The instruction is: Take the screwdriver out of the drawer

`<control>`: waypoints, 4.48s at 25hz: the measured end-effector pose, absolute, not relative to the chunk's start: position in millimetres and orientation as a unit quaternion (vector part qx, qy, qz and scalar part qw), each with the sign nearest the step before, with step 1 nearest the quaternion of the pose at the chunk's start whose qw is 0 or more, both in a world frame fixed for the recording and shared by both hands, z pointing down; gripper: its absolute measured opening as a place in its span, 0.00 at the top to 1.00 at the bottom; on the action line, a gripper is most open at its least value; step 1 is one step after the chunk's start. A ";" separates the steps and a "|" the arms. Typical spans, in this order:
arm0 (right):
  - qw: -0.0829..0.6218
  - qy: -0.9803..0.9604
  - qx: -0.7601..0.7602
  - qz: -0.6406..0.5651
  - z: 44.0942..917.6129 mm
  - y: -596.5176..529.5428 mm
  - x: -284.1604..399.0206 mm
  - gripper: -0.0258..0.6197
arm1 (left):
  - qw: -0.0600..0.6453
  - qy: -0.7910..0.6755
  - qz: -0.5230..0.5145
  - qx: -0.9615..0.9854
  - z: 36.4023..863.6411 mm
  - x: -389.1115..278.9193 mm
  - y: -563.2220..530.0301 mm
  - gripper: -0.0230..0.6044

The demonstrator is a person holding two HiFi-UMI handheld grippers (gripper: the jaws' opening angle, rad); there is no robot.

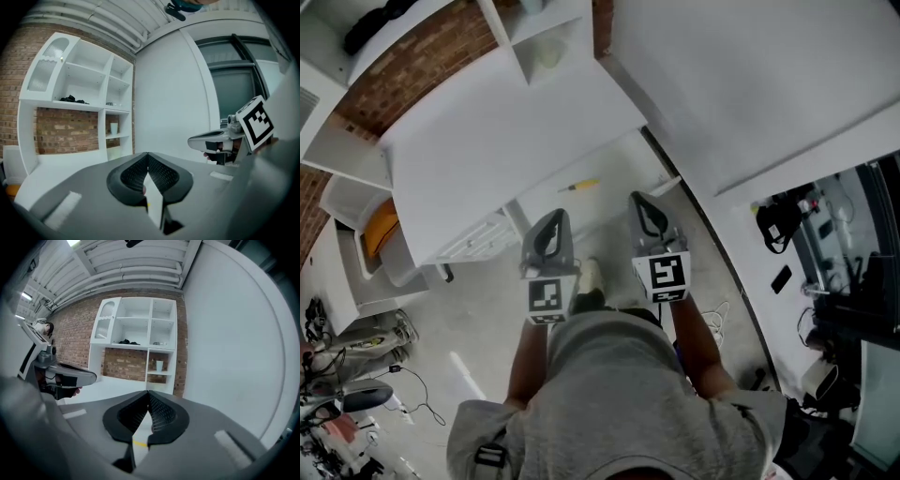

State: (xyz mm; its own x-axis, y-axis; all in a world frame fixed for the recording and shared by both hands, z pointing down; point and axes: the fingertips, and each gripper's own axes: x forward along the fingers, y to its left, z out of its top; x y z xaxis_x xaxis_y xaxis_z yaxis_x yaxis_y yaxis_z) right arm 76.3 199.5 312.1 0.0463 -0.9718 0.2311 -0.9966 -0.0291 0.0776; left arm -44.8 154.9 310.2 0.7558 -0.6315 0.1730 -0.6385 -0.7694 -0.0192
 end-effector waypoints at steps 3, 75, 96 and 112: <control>0.116 -0.700 0.702 0.059 317.8 170.9 64.0 0.96 | 0.026 -0.353 0.085 0.931 313.6 -58.4 132.1 0.94; 0.553 -0.791 0.248 0.078 738.0 6.0 7.9 0.77 | 0.233 -0.530 0.200 0.790 611.9 -91.0 19.6 0.94; 0.601 -0.767 0.213 0.071 762.2 10.9 5.6 0.84 | 0.242 -0.535 0.203 0.784 619.5 -100.4 18.8 0.94; 0.586 -0.779 0.217 0.053 728.1 17.6 7.2 0.84 | 0.217 -0.533 0.202 0.792 590.2 -97.3 18.2 0.94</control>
